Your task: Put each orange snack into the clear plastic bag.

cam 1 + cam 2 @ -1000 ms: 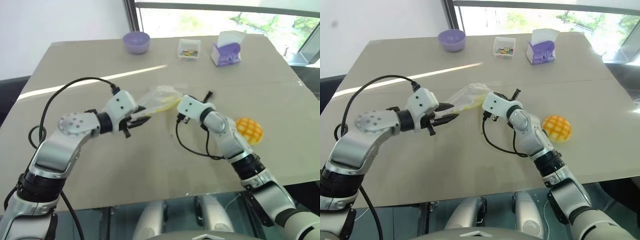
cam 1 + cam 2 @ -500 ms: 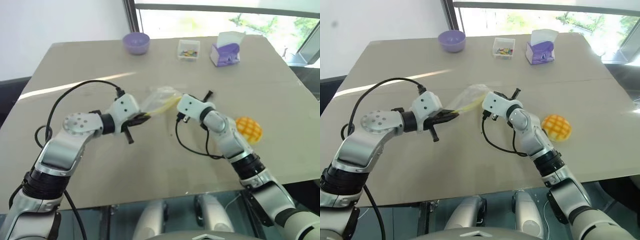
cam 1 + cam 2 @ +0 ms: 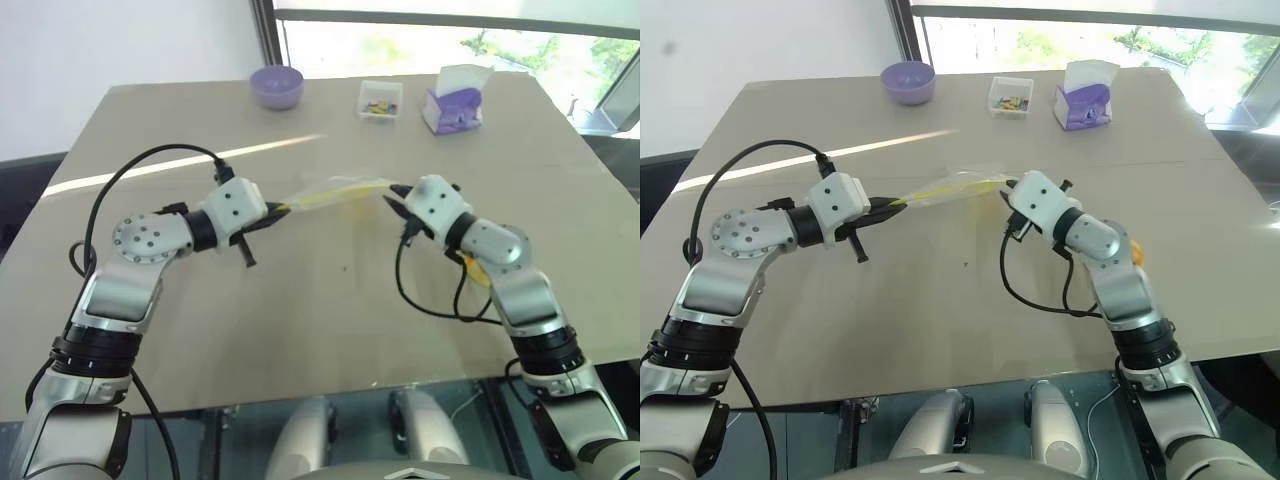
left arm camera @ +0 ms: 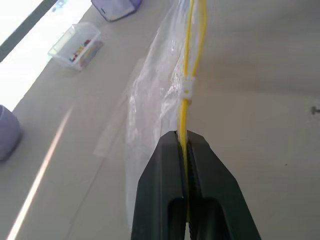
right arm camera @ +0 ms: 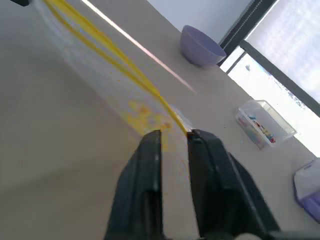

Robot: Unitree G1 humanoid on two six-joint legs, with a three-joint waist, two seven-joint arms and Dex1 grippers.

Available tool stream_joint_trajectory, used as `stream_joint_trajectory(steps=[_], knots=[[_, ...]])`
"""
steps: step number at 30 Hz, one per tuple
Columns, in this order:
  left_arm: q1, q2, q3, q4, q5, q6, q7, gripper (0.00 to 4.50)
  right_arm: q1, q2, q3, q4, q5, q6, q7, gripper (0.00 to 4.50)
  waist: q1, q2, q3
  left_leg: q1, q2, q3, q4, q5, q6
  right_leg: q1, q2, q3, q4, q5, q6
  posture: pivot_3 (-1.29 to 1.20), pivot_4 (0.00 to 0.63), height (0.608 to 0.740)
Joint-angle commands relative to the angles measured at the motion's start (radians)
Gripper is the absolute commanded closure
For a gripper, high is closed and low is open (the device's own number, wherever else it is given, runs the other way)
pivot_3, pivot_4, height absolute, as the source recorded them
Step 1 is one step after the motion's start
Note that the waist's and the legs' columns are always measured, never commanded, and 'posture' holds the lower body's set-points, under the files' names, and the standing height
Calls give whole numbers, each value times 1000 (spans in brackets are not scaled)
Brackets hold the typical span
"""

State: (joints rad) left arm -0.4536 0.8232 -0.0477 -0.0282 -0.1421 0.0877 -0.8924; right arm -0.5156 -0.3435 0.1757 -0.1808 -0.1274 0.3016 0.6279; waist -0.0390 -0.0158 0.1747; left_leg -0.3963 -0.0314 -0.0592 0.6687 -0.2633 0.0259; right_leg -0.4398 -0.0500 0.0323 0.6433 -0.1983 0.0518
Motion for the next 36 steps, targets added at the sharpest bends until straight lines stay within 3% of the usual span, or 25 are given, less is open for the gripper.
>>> stream_joint_trajectory(steps=[1, 14, 36], knots=[[-18, 8, 22, -4, 20, -53, -4, 4500, 7, 3, -21, -97, 76, 38, 30, 4432, -3, 0, 0, 0, 0, 0, 0, 0, 0, 0, 0, 0, 0, 0, 0, 0, 150, 740], [-3, -9, 12, -42, 52, -65, 5, 4500, -106, 136, 122, 11, 46, 24, -39, 4432, 2, 0, 0, 0, 0, 0, 1, 0, 0, 0, 0, 0, 2, 0, 0, 0, 150, 740], [28, -28, 0, -115, 52, -75, -8, 4500, -125, 167, 165, 147, -1, 28, -69, 4432, -1, 0, 0, 0, 0, 0, 1, 0, 0, 0, 0, 0, 2, 0, 0, 0, 150, 740]])
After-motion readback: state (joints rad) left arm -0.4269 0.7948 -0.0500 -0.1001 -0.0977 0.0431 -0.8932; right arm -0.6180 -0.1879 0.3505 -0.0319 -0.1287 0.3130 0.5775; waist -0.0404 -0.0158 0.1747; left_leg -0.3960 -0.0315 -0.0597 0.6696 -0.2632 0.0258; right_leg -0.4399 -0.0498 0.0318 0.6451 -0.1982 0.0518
